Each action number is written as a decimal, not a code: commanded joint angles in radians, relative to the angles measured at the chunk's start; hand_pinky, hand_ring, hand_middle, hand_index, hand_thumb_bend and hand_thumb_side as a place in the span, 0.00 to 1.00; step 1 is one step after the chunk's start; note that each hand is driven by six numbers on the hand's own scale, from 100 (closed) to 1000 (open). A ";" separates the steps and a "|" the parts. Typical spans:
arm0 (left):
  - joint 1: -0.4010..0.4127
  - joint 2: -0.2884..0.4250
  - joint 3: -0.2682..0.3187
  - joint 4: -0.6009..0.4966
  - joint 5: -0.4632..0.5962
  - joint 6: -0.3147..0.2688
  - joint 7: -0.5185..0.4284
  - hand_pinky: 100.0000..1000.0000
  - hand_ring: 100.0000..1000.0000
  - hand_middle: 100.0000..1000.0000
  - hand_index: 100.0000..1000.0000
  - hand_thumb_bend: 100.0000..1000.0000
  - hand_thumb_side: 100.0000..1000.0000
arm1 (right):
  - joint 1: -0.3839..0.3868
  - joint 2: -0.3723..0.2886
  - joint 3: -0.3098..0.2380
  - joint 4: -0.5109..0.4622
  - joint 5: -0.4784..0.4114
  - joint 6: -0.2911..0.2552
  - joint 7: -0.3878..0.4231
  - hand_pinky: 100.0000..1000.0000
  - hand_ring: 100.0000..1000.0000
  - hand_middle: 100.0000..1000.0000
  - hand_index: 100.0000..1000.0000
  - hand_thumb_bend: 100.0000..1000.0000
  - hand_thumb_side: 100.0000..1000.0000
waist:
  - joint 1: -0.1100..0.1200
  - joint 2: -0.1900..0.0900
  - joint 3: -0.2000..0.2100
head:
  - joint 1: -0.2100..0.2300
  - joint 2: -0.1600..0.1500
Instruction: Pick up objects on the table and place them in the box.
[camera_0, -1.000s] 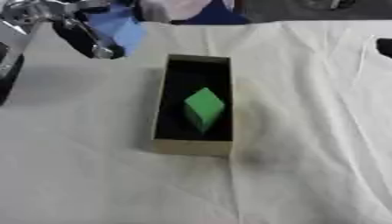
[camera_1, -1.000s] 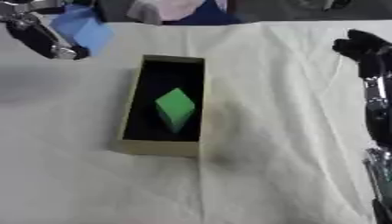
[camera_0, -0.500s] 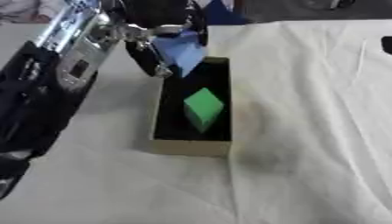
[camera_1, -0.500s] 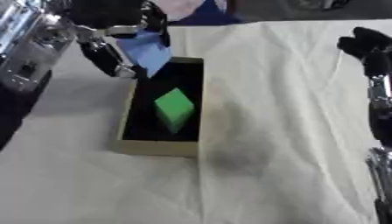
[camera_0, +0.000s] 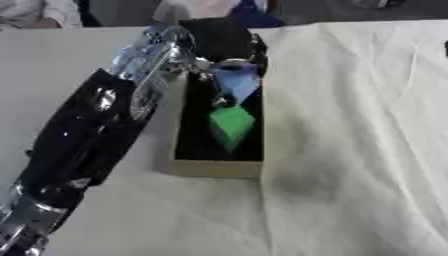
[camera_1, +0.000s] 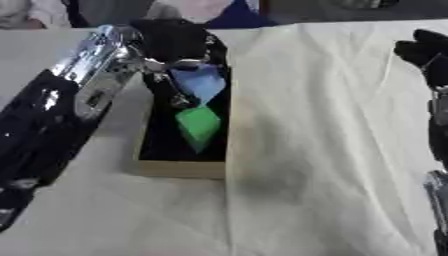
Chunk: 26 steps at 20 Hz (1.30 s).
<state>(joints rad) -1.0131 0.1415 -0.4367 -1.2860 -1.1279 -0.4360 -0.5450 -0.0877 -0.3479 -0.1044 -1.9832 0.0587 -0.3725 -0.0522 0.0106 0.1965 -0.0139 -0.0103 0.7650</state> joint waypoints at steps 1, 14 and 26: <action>-0.010 -0.015 0.012 0.026 -0.028 0.009 0.025 0.55 0.62 0.59 0.71 0.24 0.00 | -0.008 -0.009 -0.005 -0.017 -0.007 0.003 0.001 0.82 0.78 0.62 0.82 0.00 0.87 | -0.001 -0.013 -0.004 | 0.003 0.005; -0.012 -0.024 0.041 0.027 -0.101 0.053 0.107 0.54 0.62 0.59 0.71 0.19 0.00 | -0.004 -0.002 -0.002 -0.017 -0.006 0.007 0.008 0.82 0.78 0.62 0.82 0.00 0.88 | -0.003 -0.009 -0.005 | 0.007 0.005; -0.019 -0.026 0.070 0.009 -0.081 0.104 0.076 0.54 0.62 0.59 0.71 0.15 0.00 | -0.005 0.006 0.007 -0.017 -0.007 0.012 0.021 0.82 0.78 0.61 0.82 0.00 0.89 | -0.005 0.001 -0.007 | 0.018 0.005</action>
<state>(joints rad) -1.0121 0.1113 -0.3807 -1.2758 -1.2081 -0.3374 -0.4698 -0.0872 -0.3314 -0.0971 -1.9832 0.0560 -0.3593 -0.0351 0.0100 0.2124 -0.0198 0.0033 0.7650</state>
